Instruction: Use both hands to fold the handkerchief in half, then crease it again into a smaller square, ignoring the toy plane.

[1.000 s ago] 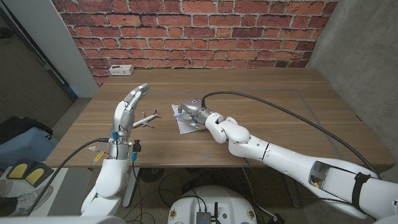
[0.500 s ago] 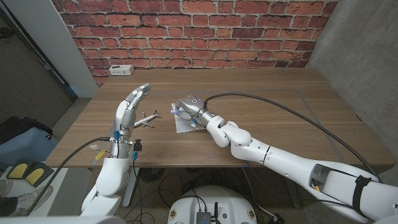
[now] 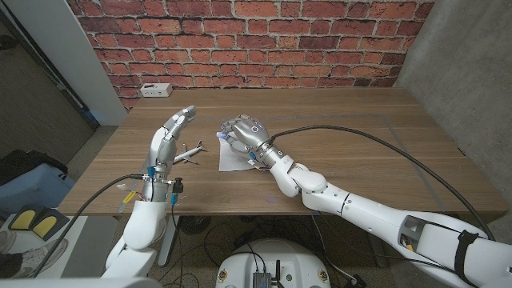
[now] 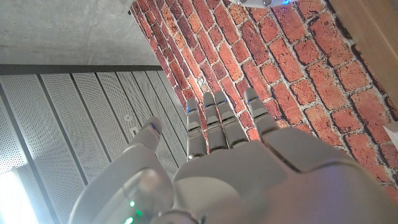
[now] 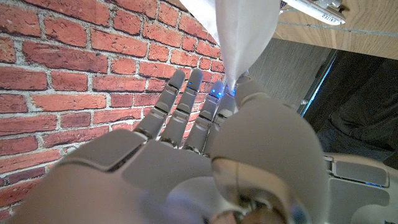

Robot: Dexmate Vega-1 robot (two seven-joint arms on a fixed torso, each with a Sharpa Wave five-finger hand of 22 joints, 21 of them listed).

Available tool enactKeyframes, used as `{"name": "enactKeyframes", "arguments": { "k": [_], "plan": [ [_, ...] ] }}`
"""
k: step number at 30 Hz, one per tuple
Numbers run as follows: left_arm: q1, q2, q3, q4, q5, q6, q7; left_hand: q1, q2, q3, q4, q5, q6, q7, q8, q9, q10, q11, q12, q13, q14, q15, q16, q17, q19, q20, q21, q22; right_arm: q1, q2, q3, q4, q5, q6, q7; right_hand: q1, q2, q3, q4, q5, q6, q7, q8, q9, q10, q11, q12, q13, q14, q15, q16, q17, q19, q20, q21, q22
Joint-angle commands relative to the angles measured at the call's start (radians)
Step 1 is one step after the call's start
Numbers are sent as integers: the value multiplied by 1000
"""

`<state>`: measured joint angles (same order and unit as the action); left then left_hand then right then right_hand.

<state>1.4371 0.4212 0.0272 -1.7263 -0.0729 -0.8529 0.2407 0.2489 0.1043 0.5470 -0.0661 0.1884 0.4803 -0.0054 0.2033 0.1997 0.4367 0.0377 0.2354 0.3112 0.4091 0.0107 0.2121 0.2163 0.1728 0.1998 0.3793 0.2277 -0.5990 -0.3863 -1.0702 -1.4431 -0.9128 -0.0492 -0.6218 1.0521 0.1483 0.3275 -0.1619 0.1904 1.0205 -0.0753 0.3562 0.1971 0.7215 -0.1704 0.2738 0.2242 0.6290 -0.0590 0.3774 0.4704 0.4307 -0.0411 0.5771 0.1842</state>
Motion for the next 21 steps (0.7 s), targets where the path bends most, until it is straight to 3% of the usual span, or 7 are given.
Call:
{"name": "enactKeyframes", "arguments": {
  "k": [1, 11, 14, 21],
  "plan": [
    [-9, 7, 10, 8, -25, -23, -20, -7, 2, 3, -4, 1, -8, -1, -4, 3, 2, 5, 1, -1, 5, 4, 5, 3, -7, 2, -1, 1, 7, 11, -11, 47, -35, 56, -145, 9, -9, -10, 1, 6, 31, -35, -4, 1, 1, -19, 1, 7, -1, -170, 5, 4, -13, -29, -4, 3],
    [-11, 33, 18, 6, -69, -61, -67, -11, 1, 3, -5, 1, -16, -7, -6, 2, 0, 5, 0, -2, 3, 5, 5, 3, -6, 5, -1, 1, 48, 57, -30, 107, -50, 48, -169, 19, -11, -20, 5, 13, 45, -41, -12, -2, 5, -25, 4, 14, -4, -171, 6, 10, -17, -32, -3, 4],
    [-12, 56, 35, 10, -124, -73, -105, -12, 0, 3, -6, 1, -19, -5, -7, 2, -2, 7, 0, -2, 4, 4, 5, 3, -6, 5, 0, 1, 57, 82, -34, 147, -45, 47, -211, 22, -11, -22, 5, 14, 47, -44, -15, -2, 6, -26, 4, 16, -8, -171, 2, 9, -25, -36, -5, 4],
    [-8, 56, 34, 9, -140, -74, -121, -17, -2, 1, -4, 0, -22, -5, -8, 1, 1, 9, 1, -2, 8, 5, 7, 3, -6, 7, 0, 0, 68, 148, -41, 256, -11, 57, -364, 25, -12, -30, 10, 19, 53, -52, -23, -4, 21, -28, 10, 21, -5, -169, 4, 13, -49, -38, -13, 5]
  ]
}}
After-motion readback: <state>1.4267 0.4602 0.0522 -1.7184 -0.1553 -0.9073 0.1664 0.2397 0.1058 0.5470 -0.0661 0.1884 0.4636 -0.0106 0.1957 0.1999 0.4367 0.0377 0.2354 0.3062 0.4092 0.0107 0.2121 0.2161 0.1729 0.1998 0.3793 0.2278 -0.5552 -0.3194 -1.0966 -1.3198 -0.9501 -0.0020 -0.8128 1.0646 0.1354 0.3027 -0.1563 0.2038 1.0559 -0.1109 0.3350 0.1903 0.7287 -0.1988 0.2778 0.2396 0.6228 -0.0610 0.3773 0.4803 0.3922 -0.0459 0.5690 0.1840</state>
